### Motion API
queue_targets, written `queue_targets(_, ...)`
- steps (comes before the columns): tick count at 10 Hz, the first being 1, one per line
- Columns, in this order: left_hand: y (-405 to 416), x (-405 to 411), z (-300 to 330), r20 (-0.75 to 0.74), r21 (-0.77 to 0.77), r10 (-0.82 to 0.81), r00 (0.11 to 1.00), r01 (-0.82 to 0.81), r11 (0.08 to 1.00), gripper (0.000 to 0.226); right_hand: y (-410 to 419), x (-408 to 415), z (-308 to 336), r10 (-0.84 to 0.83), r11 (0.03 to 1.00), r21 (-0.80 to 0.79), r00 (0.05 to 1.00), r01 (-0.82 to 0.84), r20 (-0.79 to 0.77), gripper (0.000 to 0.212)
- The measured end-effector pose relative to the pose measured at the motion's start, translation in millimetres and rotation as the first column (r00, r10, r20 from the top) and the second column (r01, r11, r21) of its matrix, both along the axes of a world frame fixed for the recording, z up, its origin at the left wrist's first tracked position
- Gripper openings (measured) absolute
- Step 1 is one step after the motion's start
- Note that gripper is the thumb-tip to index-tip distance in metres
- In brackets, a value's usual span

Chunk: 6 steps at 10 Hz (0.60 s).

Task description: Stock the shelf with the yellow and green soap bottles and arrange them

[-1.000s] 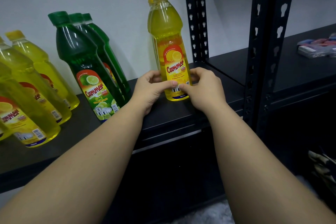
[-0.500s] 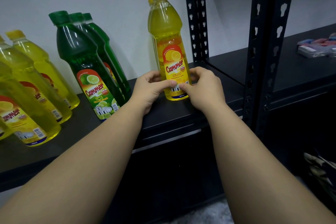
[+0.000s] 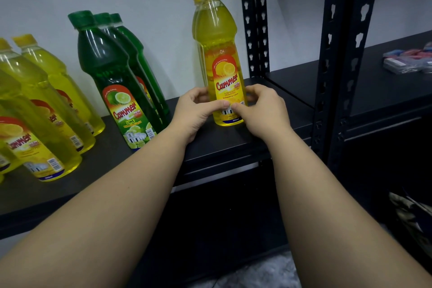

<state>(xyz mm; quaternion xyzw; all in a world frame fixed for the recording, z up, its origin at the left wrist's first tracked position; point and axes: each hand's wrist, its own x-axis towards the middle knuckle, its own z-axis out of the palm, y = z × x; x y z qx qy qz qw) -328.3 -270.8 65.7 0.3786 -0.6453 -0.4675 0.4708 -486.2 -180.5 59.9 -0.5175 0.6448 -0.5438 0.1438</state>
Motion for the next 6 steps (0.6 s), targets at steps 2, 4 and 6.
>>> queue_targets(2, 3, 2, -1, 0.067, -0.017, 0.057, 0.996, -0.056, 0.998, 0.061, 9, 1, 2, -0.011, 1.0, 0.012, 1.0, 0.01, 0.019, 0.047)
queue_targets(4, 26, 11, -1, 0.246, -0.141, 0.159, 0.956, -0.127, 0.982, 0.056, 25, 10, 2, -0.049, 0.999, -0.008, 0.999, 0.049, 0.008, 0.041)
queue_targets(6, 51, 36, -6, 0.38, -0.238, 0.186, 0.906, -0.099, 0.966, 0.048, 37, 30, -8, -0.063, 0.998, 0.009, 0.996, 0.064, -0.062, 0.04)
